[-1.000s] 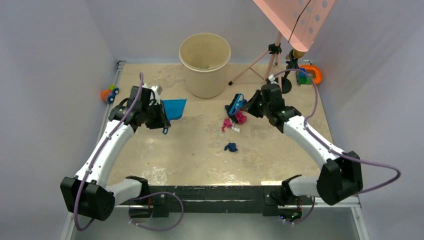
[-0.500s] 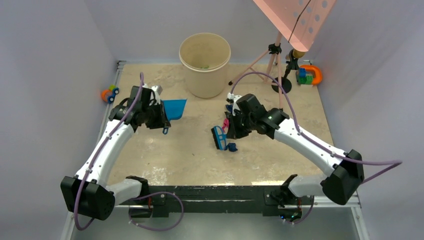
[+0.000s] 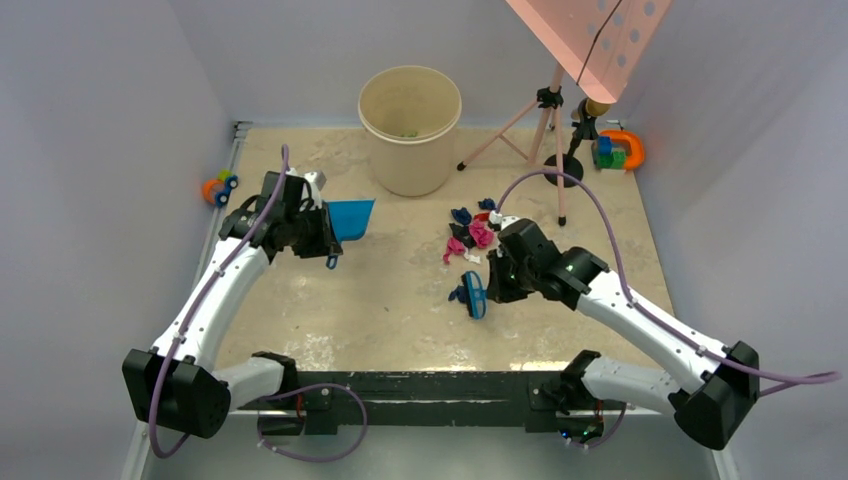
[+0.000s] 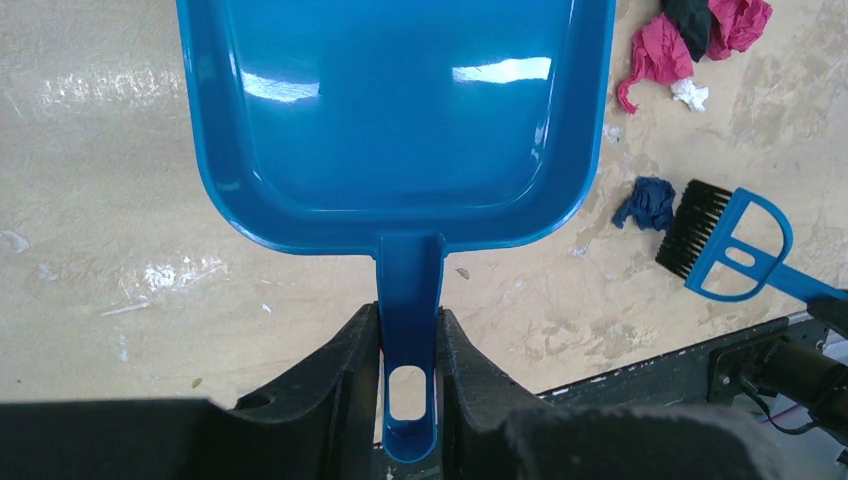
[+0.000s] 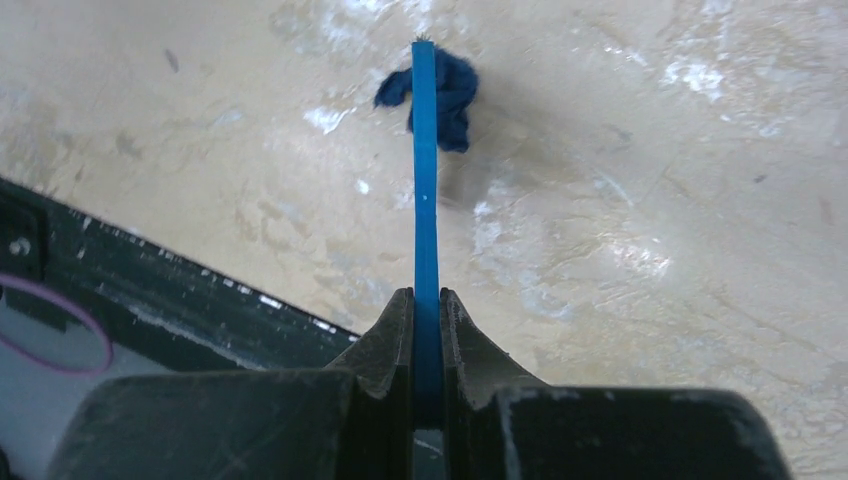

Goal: Sweep away the paper scraps from the table

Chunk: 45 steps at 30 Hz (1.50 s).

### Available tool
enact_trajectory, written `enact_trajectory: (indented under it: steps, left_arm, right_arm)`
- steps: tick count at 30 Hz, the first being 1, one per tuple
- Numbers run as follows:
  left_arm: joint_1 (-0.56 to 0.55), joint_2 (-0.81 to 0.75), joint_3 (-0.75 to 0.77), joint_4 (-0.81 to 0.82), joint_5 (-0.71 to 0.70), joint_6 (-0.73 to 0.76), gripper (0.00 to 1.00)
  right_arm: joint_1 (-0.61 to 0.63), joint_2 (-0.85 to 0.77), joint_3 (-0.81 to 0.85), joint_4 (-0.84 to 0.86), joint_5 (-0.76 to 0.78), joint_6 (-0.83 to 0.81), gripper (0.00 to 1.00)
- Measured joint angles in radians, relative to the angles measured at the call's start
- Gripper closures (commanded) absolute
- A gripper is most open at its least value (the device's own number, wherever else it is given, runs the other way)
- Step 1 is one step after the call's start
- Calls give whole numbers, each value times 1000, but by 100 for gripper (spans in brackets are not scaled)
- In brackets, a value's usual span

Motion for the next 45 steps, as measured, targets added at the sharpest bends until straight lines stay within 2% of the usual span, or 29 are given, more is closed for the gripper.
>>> enact_trajectory:
  steps: [8, 11, 15, 19, 24, 28, 34, 41, 45]
  left_arm:
    - [0, 0, 0, 0, -1, 0, 100]
    - [-1, 0, 0, 0, -2, 1, 100]
    - [-15, 0, 0, 1, -7, 5, 100]
    - [-90, 0, 0, -4, -56, 17, 100]
    - [-268, 2, 0, -32, -183, 16, 100]
    - [-390, 7, 0, -43, -250, -2, 100]
    - [-547, 56, -39, -36, -315, -73, 100]
    - [-690, 175, -85, 21, -349, -137, 100]
    - [-734, 233, -106, 88, -359, -140, 100]
  right_arm:
    - [0, 172, 8, 117, 192, 62, 100]
    - [-3, 232, 57, 138, 241, 77, 100]
    - [-14, 234, 171, 119, 329, 79, 100]
    - [-45, 223, 304, 89, 381, 40, 100]
    - [-129, 225, 437, 46, 402, -37, 100]
    - [-180, 258, 462, 56, 405, -172, 100]
    - [-196, 357, 411, 157, 421, -430, 100]
    - [-200, 656, 568, 171, 495, -690, 100]
    - [-201, 755, 605, 169, 505, -805, 100]
